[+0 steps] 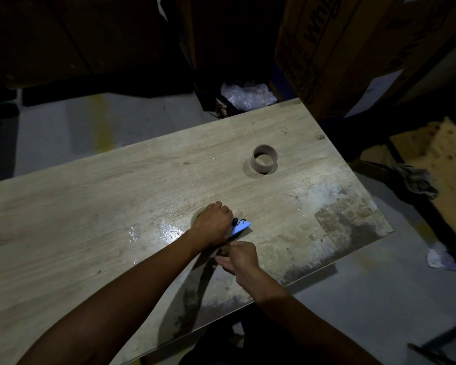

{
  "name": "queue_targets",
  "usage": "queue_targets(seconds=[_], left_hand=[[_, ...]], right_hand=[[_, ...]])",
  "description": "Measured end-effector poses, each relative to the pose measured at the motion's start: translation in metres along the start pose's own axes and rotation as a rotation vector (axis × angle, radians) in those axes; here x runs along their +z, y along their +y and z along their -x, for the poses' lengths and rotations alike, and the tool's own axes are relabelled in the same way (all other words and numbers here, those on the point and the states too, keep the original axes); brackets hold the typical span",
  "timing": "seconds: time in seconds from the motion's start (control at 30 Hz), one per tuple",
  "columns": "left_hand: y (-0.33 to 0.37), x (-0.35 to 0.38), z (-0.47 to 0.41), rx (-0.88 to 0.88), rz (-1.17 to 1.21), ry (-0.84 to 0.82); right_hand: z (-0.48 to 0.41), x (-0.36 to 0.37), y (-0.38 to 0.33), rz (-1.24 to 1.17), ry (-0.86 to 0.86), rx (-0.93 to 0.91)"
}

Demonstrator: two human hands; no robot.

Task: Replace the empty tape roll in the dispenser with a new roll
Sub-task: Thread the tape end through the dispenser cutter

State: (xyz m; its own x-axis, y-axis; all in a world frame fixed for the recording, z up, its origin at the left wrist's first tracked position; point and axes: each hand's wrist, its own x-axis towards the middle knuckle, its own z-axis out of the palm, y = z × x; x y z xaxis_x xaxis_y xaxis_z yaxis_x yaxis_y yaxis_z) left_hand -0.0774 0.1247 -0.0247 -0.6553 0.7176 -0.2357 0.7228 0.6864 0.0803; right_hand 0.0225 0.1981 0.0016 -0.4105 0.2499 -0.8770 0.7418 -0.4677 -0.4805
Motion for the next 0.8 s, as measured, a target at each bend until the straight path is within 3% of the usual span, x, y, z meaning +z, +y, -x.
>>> queue_targets(seconds=[0.2, 0.33, 0.5, 0.67, 0.8], left_hand=[[0.003, -0.001, 0.002, -0.045, 0.019, 0.015], [0.006, -0.001, 0.006, -0.079, 0.019, 0.025], [0.007, -0.002, 0.009, -0.147, 0.05, 0.022], [0.012, 0.002, 0.018, -0.211, 0.054, -0.029], [0.014, 0.008, 0.023, -0.252, 0.09, -0.032]], right_hand=[[-0.009, -0.017, -0.005, 0.199, 0.018, -0.132], [-0.018, -0.028, -0.011, 0.726, 0.155, -0.492], [-0.031, -0.038, -0.024, 1.053, 0.213, -0.931], [-0.049, -0.043, -0.034, 1.361, 0.227, -1.116], [-0.055, -0.044, -0.04, 1.444, 0.205, -1.201]])
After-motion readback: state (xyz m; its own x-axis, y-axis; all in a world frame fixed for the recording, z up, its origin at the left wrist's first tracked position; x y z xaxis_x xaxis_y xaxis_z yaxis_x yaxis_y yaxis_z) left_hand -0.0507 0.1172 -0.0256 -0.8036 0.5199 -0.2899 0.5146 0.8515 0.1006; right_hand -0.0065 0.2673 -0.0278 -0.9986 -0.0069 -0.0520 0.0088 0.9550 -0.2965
